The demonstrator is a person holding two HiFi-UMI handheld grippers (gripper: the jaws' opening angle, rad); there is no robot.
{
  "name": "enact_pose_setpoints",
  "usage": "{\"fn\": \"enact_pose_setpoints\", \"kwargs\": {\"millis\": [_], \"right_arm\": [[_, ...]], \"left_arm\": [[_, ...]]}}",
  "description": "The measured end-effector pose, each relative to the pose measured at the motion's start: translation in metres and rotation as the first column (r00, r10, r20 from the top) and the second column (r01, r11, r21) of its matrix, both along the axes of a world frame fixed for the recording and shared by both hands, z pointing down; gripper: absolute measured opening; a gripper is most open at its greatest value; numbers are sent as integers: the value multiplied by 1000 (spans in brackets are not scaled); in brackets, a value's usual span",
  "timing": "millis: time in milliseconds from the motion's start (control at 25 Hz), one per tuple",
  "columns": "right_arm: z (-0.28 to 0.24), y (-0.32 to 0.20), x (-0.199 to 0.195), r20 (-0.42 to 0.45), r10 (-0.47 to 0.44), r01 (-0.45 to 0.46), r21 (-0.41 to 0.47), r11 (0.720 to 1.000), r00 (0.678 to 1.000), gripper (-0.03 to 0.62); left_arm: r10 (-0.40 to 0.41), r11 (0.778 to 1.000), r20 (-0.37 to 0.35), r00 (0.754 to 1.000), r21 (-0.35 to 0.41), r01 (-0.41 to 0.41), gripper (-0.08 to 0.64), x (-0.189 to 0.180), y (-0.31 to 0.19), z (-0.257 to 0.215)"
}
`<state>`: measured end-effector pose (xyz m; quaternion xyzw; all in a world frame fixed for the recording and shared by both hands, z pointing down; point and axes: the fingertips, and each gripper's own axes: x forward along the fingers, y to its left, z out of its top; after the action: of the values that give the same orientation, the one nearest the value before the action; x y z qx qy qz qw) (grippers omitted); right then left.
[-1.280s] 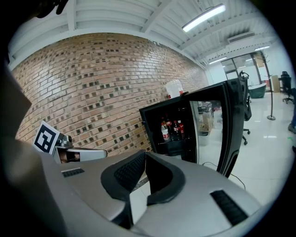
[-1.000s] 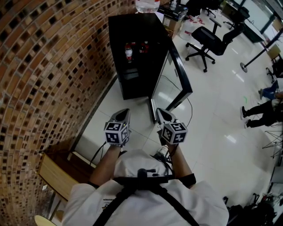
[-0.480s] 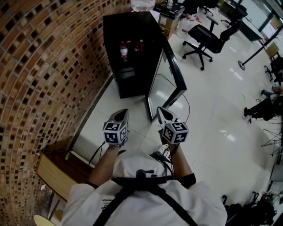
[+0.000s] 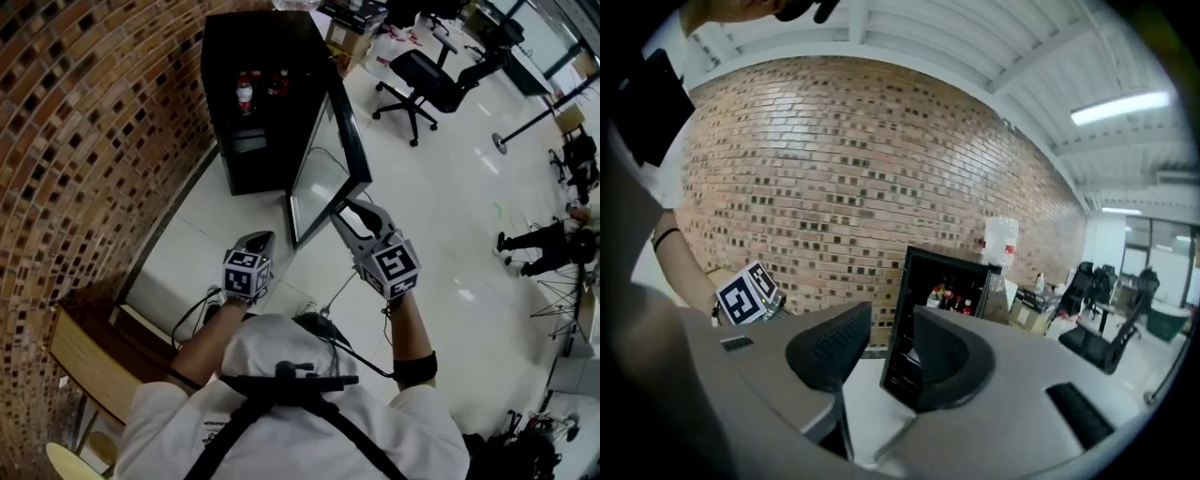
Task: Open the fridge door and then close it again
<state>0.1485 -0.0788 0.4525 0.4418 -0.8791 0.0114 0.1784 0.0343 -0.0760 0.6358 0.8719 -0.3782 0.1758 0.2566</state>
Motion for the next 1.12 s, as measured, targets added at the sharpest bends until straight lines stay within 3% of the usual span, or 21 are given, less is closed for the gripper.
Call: {"fn": "enact_pose_setpoints", "kwargs": {"millis": [80,240,400,600,1120], "right_arm": [[-16,-4,14,-62,-41,43,38,998,997,236],[-20,-15,46,-234,-143,170,99,980,962,270],[9,-30,74,-329,-251,279,41,959,910,375],[56,-45,96,-234,-320,309,-83,947,918,379],[82,-80,85,-190,-344,327,-112,938,920,281]], "left_arm": [[27,1000,10,1000,10,-27,0,21,3,4],[63,998,-4,998,27,-63,0,64,11,4],[64,998,-24,998,23,-64,0,90,19,8],[29,1000,-24,999,11,-28,0,97,26,15],[-77,997,-18,997,-15,77,0,69,18,24]]}}
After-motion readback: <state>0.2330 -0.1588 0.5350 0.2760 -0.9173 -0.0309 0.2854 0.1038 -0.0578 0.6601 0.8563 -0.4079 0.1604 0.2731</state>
